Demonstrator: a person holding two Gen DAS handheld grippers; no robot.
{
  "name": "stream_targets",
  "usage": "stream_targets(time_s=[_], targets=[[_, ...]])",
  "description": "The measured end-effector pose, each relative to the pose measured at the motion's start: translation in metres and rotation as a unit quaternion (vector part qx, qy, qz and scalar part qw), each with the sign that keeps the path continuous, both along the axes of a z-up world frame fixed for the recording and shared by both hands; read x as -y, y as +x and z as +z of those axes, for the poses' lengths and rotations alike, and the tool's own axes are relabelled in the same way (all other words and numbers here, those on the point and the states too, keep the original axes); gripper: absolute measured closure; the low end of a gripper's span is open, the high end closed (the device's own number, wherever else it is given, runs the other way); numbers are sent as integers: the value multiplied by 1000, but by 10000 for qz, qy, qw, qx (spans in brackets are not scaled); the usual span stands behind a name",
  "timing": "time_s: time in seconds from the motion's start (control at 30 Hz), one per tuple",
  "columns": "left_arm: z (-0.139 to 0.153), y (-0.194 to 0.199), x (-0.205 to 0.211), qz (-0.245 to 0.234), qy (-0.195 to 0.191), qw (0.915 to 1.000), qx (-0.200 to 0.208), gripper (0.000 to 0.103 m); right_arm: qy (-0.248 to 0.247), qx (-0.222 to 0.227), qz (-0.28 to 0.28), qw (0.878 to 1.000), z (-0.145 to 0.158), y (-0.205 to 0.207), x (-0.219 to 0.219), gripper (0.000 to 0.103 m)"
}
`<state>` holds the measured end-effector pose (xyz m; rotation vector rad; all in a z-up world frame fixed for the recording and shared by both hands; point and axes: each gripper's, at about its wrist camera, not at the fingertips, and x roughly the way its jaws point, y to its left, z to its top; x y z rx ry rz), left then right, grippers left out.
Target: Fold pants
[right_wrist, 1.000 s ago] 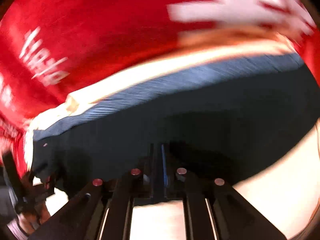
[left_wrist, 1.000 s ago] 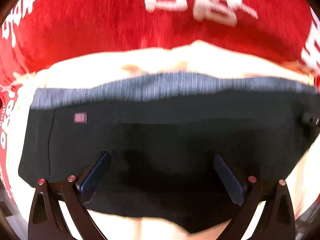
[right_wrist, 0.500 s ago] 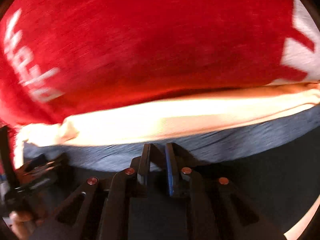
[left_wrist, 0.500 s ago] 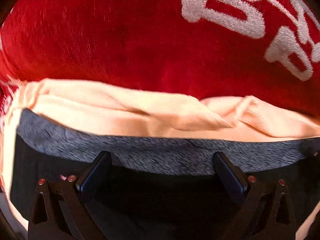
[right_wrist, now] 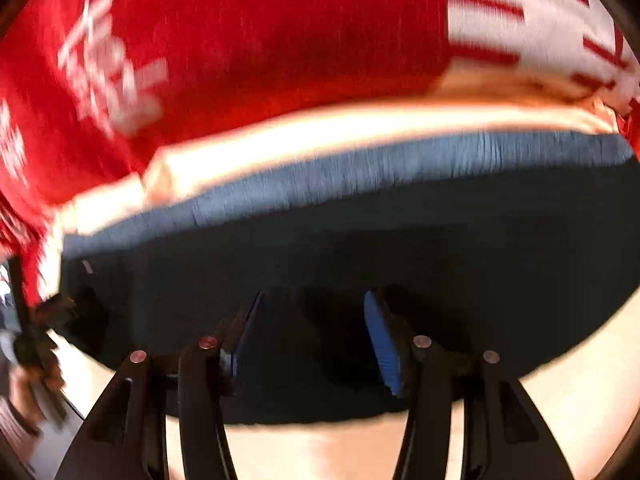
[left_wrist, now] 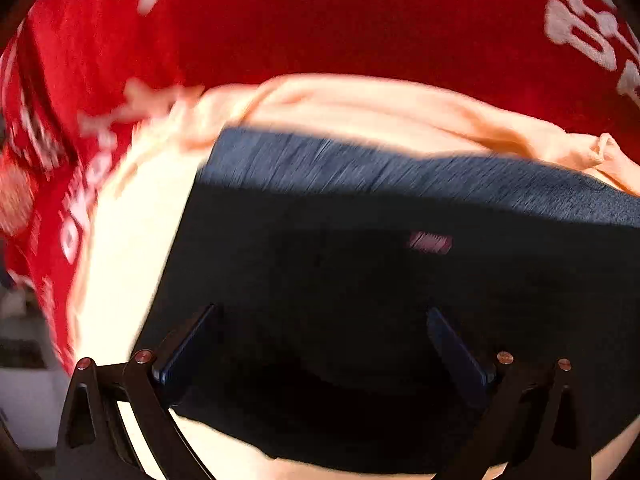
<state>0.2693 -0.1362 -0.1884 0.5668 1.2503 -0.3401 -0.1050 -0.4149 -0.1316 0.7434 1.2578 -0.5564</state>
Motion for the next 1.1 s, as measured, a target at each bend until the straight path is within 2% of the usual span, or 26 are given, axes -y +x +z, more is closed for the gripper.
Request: stream_targets(time_s=[0.03, 0.1, 0.23, 0.33, 0.47, 0.6, 0.77, 0.87, 1.1], targets=[[0, 0, -10, 68, -104, 9999, -5, 0, 1, -80, 27, 10000, -6, -7, -6, 48], [-3, 1, -12, 47, -27, 10000, 31, 0, -168, 55, 62, 9998, 1, -14, -14, 48], [5, -14, 5, -3, 333, 9994, -9, 0, -98, 52, -16, 9999, 14, -41, -19, 48], [17, -35, 31, -175, 258, 9995, -64, 0, 89, 86, -269, 9996, 26, -64, -20, 48], [38, -89, 70, -655, 96, 9976, -185, 0, 364, 118, -798, 9961, 32, -104, -11, 48], [46, -137, 113, -1315, -16, 9909, -286, 0, 498, 132, -1196, 9915, 29, -136, -11, 48], [55, -210, 175, -2011, -152, 9786, -402, 0, 603, 166, -1652, 9843, 29, -179, 1, 48], [54, -231, 201, -2156, -214, 9753, -437, 0, 556, 223, -1918, 9796, 27, -198, 13, 48], [49, -268, 260, -2165, -319, 9747, -460, 0, 223, 480, -2751, 9600, 33, -254, 73, 48]])
